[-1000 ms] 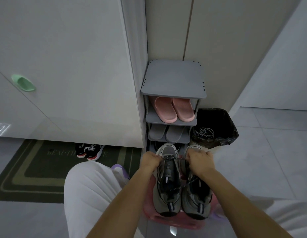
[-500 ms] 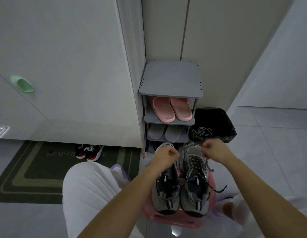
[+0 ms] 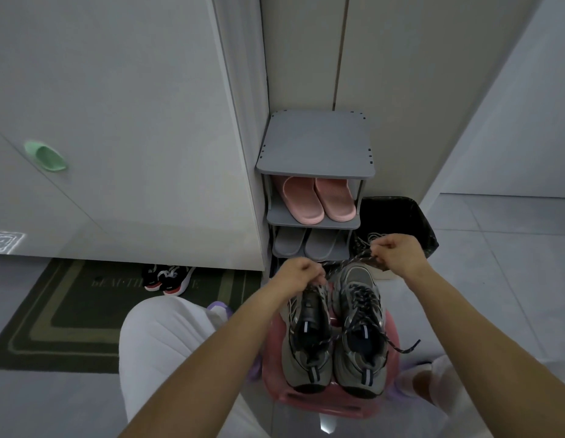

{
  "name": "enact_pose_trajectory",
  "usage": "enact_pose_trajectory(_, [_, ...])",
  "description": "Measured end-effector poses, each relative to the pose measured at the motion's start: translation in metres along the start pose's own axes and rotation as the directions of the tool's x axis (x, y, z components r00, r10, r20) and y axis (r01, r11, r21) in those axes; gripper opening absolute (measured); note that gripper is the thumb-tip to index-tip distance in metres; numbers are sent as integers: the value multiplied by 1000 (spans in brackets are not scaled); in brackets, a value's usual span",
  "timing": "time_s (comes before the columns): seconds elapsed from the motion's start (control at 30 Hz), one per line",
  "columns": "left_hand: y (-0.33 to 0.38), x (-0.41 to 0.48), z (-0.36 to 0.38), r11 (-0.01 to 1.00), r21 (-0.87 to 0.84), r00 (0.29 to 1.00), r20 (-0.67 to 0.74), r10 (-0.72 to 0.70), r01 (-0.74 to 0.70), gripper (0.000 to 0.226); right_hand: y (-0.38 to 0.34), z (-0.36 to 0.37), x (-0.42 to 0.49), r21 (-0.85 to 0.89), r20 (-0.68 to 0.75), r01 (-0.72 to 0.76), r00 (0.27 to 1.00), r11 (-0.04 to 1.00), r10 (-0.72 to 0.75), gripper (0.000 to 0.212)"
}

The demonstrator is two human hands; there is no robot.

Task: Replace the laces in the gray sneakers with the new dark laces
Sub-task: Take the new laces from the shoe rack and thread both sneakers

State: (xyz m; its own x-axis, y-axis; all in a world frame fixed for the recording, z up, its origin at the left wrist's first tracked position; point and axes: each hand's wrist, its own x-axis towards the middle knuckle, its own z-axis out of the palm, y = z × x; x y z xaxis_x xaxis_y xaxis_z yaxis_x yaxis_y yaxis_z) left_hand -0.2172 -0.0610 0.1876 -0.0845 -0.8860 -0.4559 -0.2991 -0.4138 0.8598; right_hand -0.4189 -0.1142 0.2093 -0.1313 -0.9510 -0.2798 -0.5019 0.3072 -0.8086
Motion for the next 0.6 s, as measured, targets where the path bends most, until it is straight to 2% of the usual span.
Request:
enact_pose_trajectory(0.1, [-6, -1, -18, 998, 48, 999, -32, -29, 31, 30, 7, -4, 5, -101, -19, -22, 1000, 995, 20, 10])
enact_pose_trajectory(0.2, [-13, -3, -34, 987, 111, 993, -23, -115, 117, 25, 12, -6, 8, -224, -13, -9, 1000, 975, 6, 8])
enact_pose_trajectory(0.3, [-26, -5, -45, 967, 165, 981, -20, -194, 195, 16, 17, -6, 8, -231, -9, 5, 1000, 973, -7, 7])
enact_pose_trajectory(0.4, [-38, -3, -48, 973, 119, 979, -83, -188, 197, 16, 22, -6, 6, -216, -4, 4, 1000, 976, -5, 6])
enact_pose_trajectory(0.5, [-34, -5, -43, 967, 183, 981, -118, -156, 176, 16, 25, -8, 4, -245, 12, 7, 1000, 969, -4, 11])
enact_pose_trajectory(0.57, [-29, -5, -37, 963, 224, 985, -118, -125, 150, 14, 24, -9, 1, -372, 40, 29, 999, 928, -15, 20])
enact_pose_trajectory(0.6, [-26, -4, -33, 961, 242, 988, -110, -108, 132, 14, 23, -8, -1, -507, 65, 73, 997, 859, -46, 27])
